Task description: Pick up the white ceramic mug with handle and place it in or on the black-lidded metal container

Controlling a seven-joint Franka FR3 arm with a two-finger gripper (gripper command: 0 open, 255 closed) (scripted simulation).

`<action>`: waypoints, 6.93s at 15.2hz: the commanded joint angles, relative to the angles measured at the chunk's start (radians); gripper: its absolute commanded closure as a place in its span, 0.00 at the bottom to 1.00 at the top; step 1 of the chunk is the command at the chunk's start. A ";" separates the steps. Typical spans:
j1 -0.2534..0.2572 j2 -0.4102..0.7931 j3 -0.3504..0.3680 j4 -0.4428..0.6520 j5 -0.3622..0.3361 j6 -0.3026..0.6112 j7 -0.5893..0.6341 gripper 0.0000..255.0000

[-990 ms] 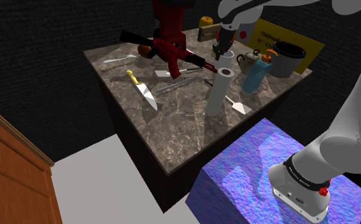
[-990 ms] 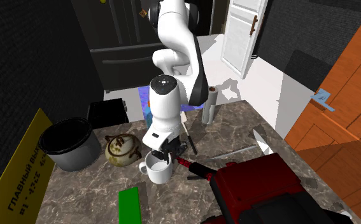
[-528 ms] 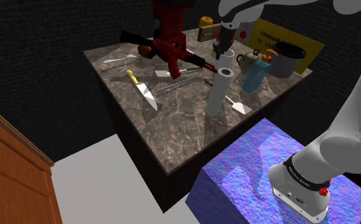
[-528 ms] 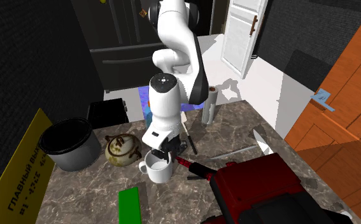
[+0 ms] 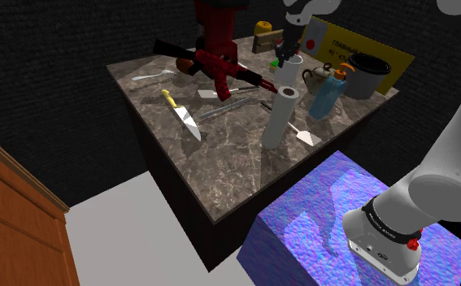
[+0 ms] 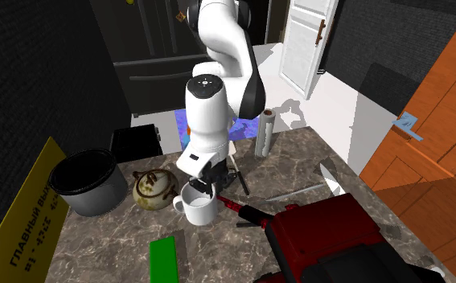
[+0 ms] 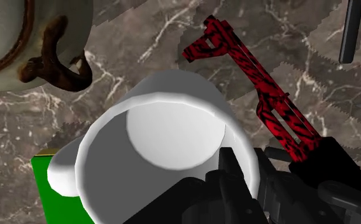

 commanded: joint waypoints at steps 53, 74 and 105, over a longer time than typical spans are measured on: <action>-0.325 -0.001 -0.172 0.501 0.056 -0.525 -0.447 1.00; -0.498 0.122 -0.219 0.550 0.122 -0.470 -0.656 1.00; -0.498 0.117 -0.220 0.546 0.121 -0.471 -0.658 0.00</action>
